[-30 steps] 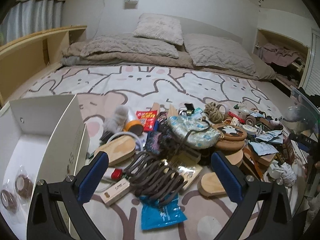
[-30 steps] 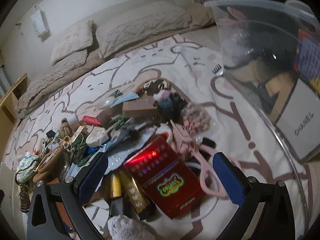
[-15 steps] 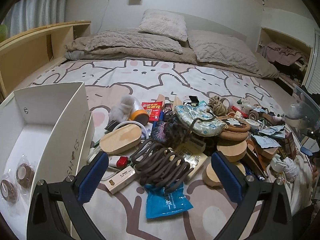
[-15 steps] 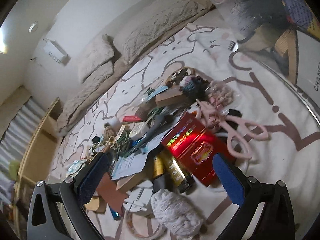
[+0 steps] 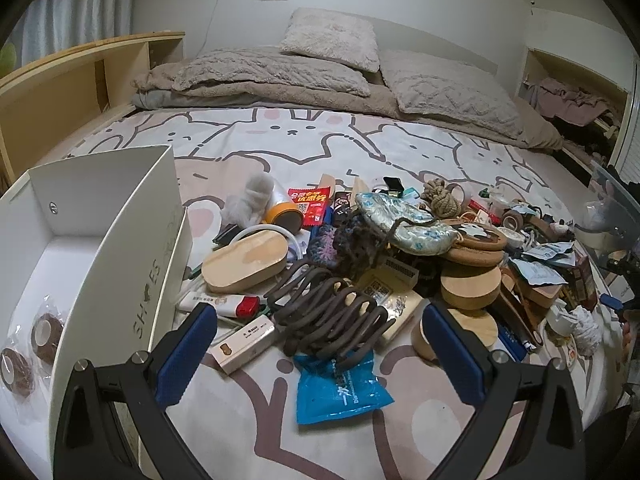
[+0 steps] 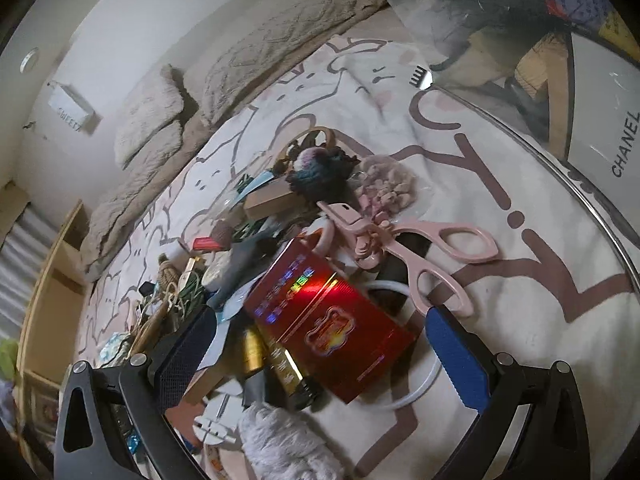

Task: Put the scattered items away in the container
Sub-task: 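Lower the right tool onto the red cigarette box and close on it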

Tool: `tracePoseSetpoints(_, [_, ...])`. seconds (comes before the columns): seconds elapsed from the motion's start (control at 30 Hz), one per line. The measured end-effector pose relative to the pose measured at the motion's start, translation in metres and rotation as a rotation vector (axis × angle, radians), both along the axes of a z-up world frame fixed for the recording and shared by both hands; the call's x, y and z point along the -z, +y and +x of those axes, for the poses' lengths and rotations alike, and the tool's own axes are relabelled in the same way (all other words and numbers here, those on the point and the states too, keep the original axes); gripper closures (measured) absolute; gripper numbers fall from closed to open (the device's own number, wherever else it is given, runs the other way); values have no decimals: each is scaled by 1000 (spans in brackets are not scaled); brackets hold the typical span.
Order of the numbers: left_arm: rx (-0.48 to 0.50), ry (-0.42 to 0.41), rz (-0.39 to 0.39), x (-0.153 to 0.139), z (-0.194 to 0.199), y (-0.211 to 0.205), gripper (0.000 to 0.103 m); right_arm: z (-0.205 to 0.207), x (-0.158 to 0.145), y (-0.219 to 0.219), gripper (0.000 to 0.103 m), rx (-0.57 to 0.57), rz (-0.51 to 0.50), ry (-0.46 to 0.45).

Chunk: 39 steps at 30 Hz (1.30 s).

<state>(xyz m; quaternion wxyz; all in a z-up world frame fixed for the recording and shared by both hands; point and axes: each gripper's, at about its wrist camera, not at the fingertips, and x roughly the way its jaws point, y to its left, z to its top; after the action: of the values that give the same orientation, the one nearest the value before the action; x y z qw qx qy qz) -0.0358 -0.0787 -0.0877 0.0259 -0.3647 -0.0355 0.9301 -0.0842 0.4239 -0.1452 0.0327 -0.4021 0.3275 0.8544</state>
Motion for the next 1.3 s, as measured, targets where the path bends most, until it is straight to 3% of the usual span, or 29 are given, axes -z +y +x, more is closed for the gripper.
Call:
tracePoseSetpoints(0.13, [-1, 0, 0, 0, 0, 0, 0, 0, 7, -3, 0, -45, -85, -5])
tracePoseSetpoints(0.4, [3, 2, -4, -1, 0, 1, 0, 0, 5, -26, 0, -145, -120, -7])
tracePoseSetpoints(0.6, [-4, -4, -6, 0, -1, 0, 0, -2, -1, -40, 0, -162, -8, -18])
tracePoseSetpoints(0.9, [-21, -70, -3, 17, -10, -6, 0, -16, 0, -58, 0, -131, 381, -96])
tracePoseSetpoints(1.13, [-10, -94, -5, 26, -16, -3, 0, -26, 7, -69, 0, -159, 430, -129])
tracePoseSetpoints(1.3, [9, -82, 26, 29, -21, -1, 0, -26, 6, -72, 24, -165, 427, -118])
